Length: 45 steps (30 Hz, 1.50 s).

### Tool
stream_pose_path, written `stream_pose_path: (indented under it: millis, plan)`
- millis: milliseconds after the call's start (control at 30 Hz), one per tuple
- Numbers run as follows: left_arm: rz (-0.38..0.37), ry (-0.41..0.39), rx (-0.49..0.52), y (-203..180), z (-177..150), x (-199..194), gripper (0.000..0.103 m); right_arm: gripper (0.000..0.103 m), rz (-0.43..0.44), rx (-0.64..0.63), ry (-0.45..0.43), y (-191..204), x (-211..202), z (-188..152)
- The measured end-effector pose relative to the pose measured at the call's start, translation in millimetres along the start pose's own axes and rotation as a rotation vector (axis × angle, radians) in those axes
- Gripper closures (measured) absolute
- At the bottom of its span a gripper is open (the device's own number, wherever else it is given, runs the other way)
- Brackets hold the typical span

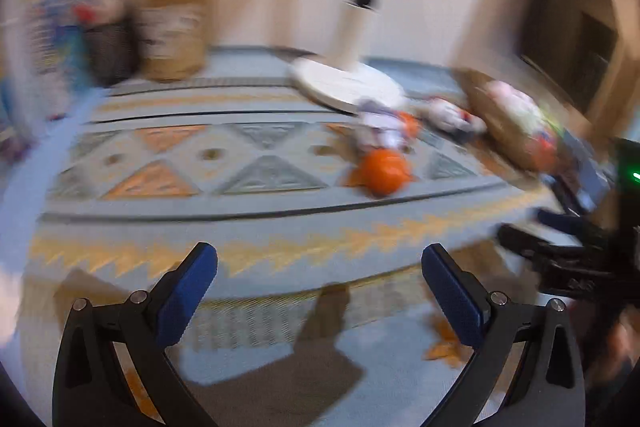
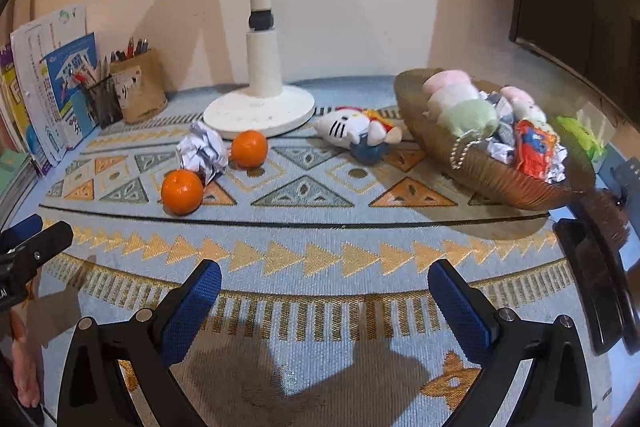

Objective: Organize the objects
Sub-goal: 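Grasp a mandarin orange with left gripper while right grasps the crumpled paper, then carry the orange and paper over the basket and open both grippers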

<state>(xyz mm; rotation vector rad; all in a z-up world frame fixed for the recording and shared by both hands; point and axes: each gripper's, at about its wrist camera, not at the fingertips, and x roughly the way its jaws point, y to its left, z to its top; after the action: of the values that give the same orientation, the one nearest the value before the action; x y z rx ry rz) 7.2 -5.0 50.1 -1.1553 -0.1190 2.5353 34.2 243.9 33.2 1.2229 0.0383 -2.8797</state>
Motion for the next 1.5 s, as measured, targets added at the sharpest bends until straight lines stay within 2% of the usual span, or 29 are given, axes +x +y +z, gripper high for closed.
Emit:
stream_pose_path:
  millis: [67,133,233,300,367,433,467,500,567,667,800,867,933,967,1000,1033,1200,1300,1433,1500]
  plan:
    - [-0.068,0.029,0.049,-9,19,12,0.001,0.0,0.145,0.075,0.102,-8,14,7]
    - [-0.088,0.061,0.113,-20,31,32,0.001,0.0,0.284,0.174,0.138,-18,19,15]
    - [-0.046,0.09,0.178,-35,34,62,0.017,0.0,0.368,0.308,0.155,-35,24,33]
    - [-0.062,0.11,0.168,-38,37,76,0.031,0.0,0.421,0.342,0.182,-37,28,44]
    - [-0.087,0.111,0.133,-36,42,82,0.035,0.0,0.476,0.341,0.233,-31,35,60]
    - [-0.12,0.092,0.103,-33,45,81,0.048,0.0,0.482,0.345,0.258,-26,46,74]
    - [-0.13,0.094,0.088,-31,46,82,0.061,0.0,0.476,0.346,0.265,-23,53,80]
    - [-0.142,0.107,0.076,-29,47,85,0.067,0.0,0.466,0.345,0.266,-19,60,84]
    - [-0.164,0.1,0.066,-25,46,82,0.067,0.0,0.456,0.357,0.277,-10,77,87]
    - [-0.154,0.082,0.043,-19,42,75,0.067,0.004,0.515,0.406,0.282,3,96,86]
    - [-0.146,0.119,0.011,-13,35,70,0.067,0.005,0.486,0.386,0.283,25,106,92]
    - [-0.123,0.119,0.036,-16,33,68,0.067,0.012,0.468,0.382,0.287,36,112,95]
    - [-0.114,0.119,0.038,-16,32,68,0.067,0.024,0.447,0.389,0.282,45,119,98]
    - [-0.12,0.121,0.033,-15,32,68,0.067,0.026,0.424,0.388,0.279,48,122,99]
    - [-0.126,0.123,0.027,-14,32,68,0.067,0.036,0.389,0.38,0.249,50,120,100]
    - [-0.128,0.124,0.025,-14,32,68,0.067,0.054,0.379,0.372,0.235,51,119,100]
    - [-0.111,0.124,0.032,-15,29,65,0.067,0.056,0.456,0.415,0.213,35,103,87]
    - [-0.052,0.113,0.002,-17,18,47,0.067,0.056,0.487,0.388,0.177,20,69,74]
    - [-0.032,0.077,0.008,-33,-12,17,0.067,0.055,0.479,0.246,0.132,1,17,49]
    - [-0.001,0.056,0.018,-40,-25,11,0.067,0.055,0.418,0.129,0.118,0,-3,33]
